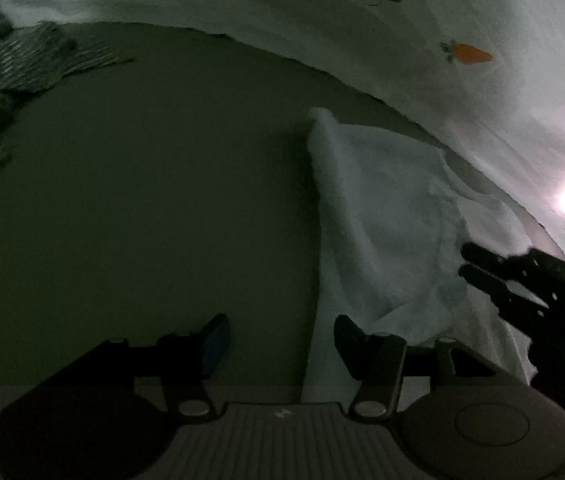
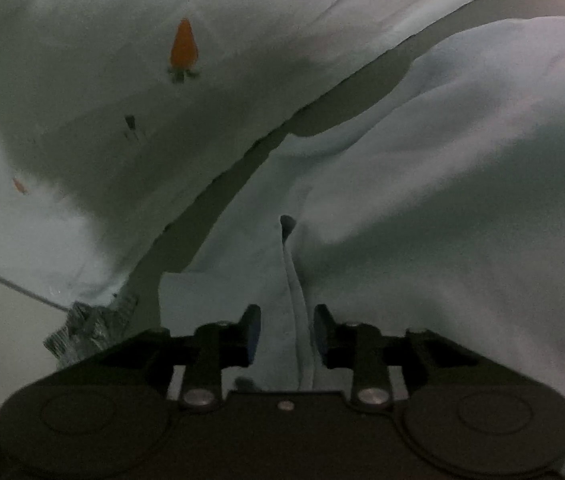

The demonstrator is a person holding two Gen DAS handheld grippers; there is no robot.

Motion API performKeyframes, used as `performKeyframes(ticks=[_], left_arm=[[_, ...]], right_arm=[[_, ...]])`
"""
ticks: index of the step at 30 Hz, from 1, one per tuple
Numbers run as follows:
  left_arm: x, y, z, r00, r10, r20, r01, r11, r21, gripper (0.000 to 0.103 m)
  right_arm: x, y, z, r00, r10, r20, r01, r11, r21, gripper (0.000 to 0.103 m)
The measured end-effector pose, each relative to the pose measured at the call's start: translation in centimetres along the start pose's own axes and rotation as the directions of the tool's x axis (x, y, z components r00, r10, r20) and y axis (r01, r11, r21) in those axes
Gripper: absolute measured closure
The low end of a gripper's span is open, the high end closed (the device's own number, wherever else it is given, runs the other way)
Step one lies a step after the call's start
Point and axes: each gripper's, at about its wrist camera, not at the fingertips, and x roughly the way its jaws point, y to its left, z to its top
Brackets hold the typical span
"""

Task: Fold clothes

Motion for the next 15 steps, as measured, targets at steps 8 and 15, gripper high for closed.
performKeyframes(ticks=[8,15], left_arm=[[-3.0,1.2,-4.6,0.989,0.149,-0.006,-0.149,0.984,-0.097,0.043],[-7.2,2.0,-9.8,0.963,0.268,-0.009,-0.264,0.943,-0.201,0.043]], right_arm=[[2.2,-0.3,1.7,0.989,0.103,-0.109,-0.110,0.992,-0.056,0.082],[0.2,-0.2,2.2,0.968,0.221,-0.117,-0.232,0.968,-0.097,0.100]])
